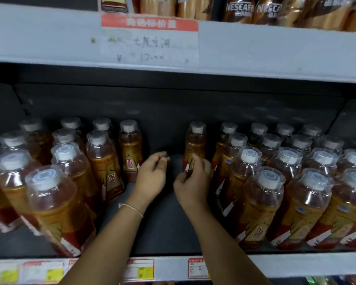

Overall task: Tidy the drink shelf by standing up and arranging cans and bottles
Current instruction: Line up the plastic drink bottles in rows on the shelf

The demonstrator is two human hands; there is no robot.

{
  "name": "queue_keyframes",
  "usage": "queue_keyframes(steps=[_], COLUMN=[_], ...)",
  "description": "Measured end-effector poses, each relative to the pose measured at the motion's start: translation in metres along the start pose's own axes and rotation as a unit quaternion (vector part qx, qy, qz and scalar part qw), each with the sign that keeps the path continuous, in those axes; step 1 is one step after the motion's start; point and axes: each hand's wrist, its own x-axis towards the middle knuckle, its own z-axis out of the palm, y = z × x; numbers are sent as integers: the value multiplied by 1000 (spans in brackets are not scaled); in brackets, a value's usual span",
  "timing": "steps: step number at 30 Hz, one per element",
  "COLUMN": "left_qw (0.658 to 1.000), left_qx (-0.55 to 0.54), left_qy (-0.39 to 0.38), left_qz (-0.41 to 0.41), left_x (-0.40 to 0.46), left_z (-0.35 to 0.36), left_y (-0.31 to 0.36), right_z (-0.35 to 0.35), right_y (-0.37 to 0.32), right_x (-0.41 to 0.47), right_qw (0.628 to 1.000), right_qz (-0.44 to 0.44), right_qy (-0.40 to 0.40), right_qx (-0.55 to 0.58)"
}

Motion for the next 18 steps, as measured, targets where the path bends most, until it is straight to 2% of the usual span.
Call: queue_keyframes(steps=[2,4,8,13,18], left_qw=[997,983,957,963,979], left_qx=[54,128,195,175,96], left_qy=[47,94,123,87,91], left_qz=[37,87,178,187,154], left_x=[-7,-18,-38,-53,-51], left_z=[-16,-32,-49,-68,-68], left_y=[8,11,10,-8,-20], right_z=[5,13,41,74,91], right_y=[-10,-21,-36,-37,-38], right_x=[1,3,13,15,16], right_qw=[998,997,987,955,930], right_qz=[-56,-76,-49,33,50], right_qy=[9,-15,-151,-272,-315], right_qx=[2,14,29,110,183])
